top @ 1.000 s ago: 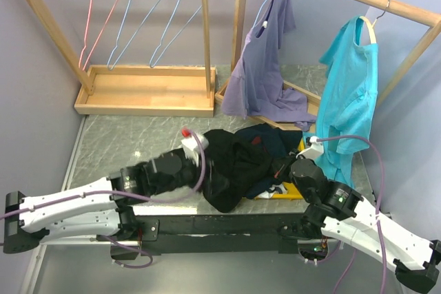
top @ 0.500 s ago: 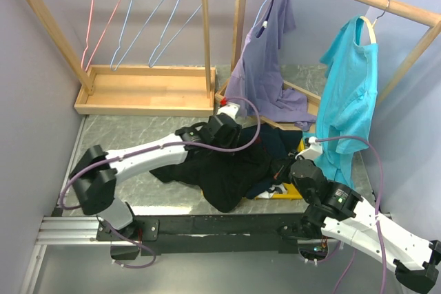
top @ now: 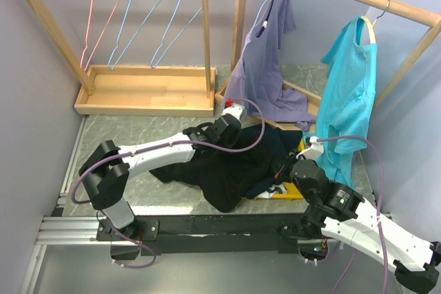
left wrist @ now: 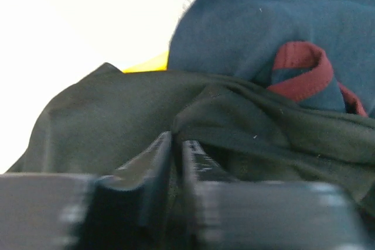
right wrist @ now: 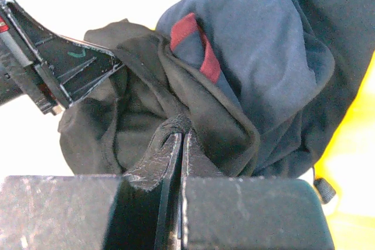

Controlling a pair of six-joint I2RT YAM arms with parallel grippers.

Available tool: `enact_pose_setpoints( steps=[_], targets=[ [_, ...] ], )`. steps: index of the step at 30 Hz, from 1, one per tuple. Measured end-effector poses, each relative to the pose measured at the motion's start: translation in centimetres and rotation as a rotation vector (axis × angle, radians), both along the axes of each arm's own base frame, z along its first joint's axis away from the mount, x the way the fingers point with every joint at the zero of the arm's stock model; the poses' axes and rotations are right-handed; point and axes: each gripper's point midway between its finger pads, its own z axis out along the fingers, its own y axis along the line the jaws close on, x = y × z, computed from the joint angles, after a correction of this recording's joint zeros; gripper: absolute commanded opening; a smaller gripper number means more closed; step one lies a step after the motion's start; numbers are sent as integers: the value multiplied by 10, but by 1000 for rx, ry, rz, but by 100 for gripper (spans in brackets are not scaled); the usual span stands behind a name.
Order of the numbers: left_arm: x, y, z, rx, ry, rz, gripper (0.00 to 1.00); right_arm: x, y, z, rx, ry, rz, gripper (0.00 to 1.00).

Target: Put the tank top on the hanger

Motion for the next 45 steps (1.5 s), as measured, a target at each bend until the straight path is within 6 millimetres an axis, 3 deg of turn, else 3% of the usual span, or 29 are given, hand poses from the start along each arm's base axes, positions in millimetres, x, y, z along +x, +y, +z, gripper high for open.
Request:
enact_pose_setpoints(
  steps=[1,5,8,10,12,18,22,25,28,31,34,37,40,41,42,45],
  targets=[
    [1,0,1,-2,-5,7,1,0,0,1,0,-3,1,0],
    [7,12,16,1,-51,62,1,6,6,20,-7,-33,15,0],
    [8,31,51,-22,-116,116,1,15,15,50,-2,-84,35,0],
    [7,50,92,-62,-184,165,1,22,25,79,4,-132,60,0],
    [5,71,149,-136,-274,218,1,33,41,115,13,-193,93,0],
    [-11,149,344,-394,-588,372,1,76,105,264,58,-438,215,0],
    [-27,201,437,-492,-762,462,1,110,132,359,118,-601,272,0],
    [-37,228,477,-515,-853,503,1,129,137,421,161,-713,310,0],
    [-41,240,506,-528,-913,526,1,135,139,472,205,-826,354,0],
    [-40,241,525,-535,-950,535,1,133,138,502,237,-908,410,0],
    [-36,234,519,-518,-942,518,1,132,134,498,242,-909,449,0],
    [-30,218,476,-462,-876,478,1,130,131,448,215,-817,483,0],
    [-28,204,416,-396,-779,432,1,117,131,361,187,-651,537,0],
    [-28,198,385,-370,-726,411,1,108,130,325,179,-584,561,0],
    [-29,196,366,-356,-694,399,1,103,129,307,175,-547,568,0],
    [-35,183,289,-315,-557,345,1,73,112,213,165,-417,569,0]
  ],
)
